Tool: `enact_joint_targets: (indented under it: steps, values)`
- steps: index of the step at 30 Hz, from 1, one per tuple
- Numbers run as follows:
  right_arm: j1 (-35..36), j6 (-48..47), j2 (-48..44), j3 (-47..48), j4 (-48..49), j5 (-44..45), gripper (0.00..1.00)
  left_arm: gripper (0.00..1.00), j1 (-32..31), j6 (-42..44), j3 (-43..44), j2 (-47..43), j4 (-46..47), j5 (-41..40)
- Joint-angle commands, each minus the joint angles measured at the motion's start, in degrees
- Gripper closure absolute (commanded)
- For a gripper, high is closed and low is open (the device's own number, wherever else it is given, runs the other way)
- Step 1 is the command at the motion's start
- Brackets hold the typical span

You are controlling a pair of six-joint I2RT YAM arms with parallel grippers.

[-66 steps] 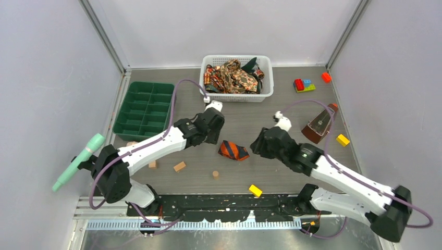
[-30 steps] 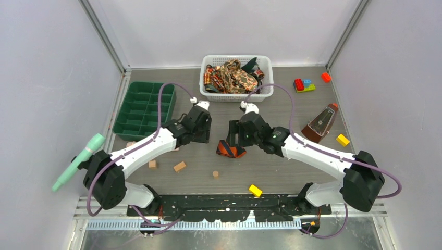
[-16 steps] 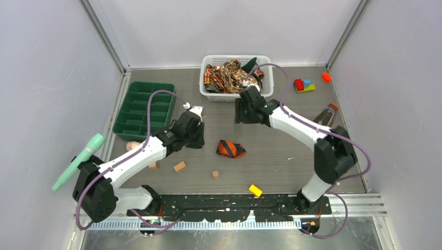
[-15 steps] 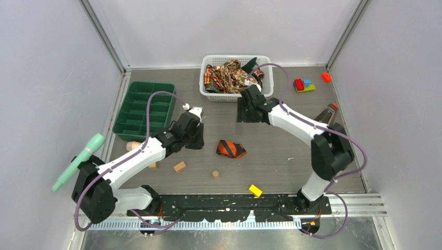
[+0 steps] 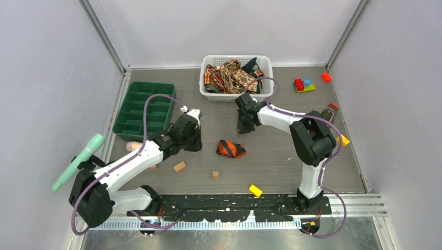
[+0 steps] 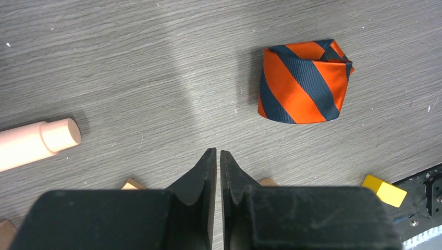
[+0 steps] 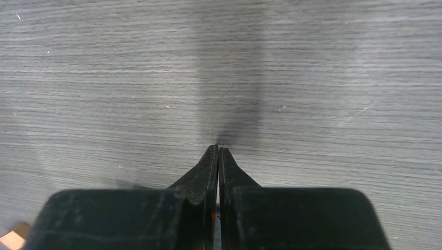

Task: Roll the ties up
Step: Roll the tie at the center of the board.

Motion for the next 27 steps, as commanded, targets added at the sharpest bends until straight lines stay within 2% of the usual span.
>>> enact_joint_targets:
  steps: [1, 8, 16, 27]
  values:
    - [0.1, 2.7, -0.4, -2.1, 3.1, -2.2, 0.95, 0.91, 0.0, -0.2, -0.1, -0.3, 1.8, 0.2]
    - [0.2, 4.3, -2.0, -6.3, 4.4, -3.1, 0.99, 0.94, -0.1, -0.4, 0.2, 0.7, 2.3, 0.3]
    - [1.3, 5.5, -5.0, -11.0, 5.0, -5.6, 1.00, 0.96, -0.1, -0.4, 0.4, 1.5, 2.5, 0.0]
    - [3.8, 7.3, -10.6, -15.3, 2.2, -1.0, 1.00, 0.97, -0.1, -0.4, 1.0, 2.1, 2.5, 0.1]
